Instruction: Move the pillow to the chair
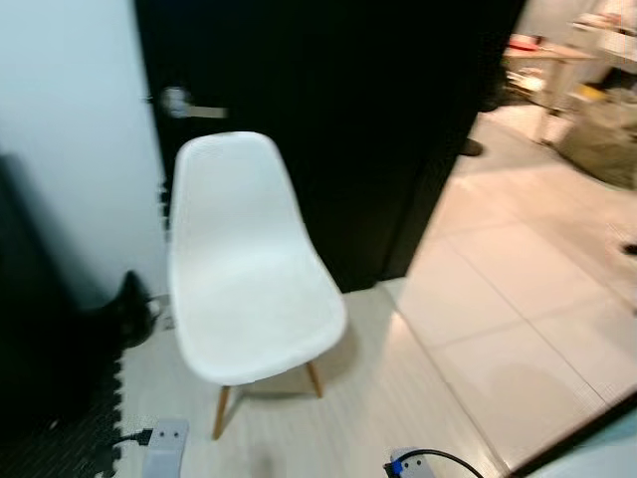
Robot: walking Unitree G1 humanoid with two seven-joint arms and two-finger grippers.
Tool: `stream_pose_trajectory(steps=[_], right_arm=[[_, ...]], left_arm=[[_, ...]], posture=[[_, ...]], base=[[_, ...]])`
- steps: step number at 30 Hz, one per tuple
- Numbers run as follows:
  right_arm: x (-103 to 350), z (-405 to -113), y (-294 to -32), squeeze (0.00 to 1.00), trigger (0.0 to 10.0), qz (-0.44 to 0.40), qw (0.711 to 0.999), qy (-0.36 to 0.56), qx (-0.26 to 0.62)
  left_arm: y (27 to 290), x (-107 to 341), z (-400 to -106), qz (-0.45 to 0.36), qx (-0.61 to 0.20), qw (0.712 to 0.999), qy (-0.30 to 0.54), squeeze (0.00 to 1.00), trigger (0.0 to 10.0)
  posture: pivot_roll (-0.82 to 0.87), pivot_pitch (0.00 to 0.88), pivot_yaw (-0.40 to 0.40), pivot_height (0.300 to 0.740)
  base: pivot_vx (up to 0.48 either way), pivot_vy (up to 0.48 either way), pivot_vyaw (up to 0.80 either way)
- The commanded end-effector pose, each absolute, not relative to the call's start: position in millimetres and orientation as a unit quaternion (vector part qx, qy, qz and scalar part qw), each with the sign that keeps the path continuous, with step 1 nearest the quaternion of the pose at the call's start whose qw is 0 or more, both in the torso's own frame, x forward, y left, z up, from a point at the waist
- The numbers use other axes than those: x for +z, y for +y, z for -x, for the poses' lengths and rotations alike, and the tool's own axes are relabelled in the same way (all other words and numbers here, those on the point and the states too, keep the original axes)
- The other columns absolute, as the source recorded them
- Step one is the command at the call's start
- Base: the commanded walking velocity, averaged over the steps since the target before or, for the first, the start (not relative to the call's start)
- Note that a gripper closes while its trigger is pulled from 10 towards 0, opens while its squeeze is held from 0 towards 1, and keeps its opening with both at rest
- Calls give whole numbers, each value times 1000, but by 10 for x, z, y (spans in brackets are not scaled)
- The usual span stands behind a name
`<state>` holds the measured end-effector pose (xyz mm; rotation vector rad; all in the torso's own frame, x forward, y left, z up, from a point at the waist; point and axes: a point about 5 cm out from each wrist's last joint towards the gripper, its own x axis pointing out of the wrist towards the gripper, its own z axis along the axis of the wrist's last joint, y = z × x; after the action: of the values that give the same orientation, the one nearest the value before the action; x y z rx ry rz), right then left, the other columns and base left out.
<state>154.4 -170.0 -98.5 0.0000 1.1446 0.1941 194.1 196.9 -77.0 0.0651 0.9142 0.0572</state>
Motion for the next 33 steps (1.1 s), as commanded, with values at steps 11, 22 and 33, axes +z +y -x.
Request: stream_pose_trajectory(steps=[11,22,33], right_arm=[[-977,-1577,-1647,0,10000,4,834,543,101],[-978,-1573,-1656,0,10000,18,829,547,112],[-982,-1559,-1667,0,10000,26,826,551,117]], left_arm=[[1746,-879,-1781,-7,-32,878,477,0,10000],[1745,-886,-1766,-4,-31,877,479,0,10000],[1745,-897,-1743,-6,-33,874,484,0,10000]], posture=[[114,0,-87,740],[115,0,-88,740],[111,0,-89,740]], base=[[0,0,-763],[0,0,-763],[0,0,-763]])
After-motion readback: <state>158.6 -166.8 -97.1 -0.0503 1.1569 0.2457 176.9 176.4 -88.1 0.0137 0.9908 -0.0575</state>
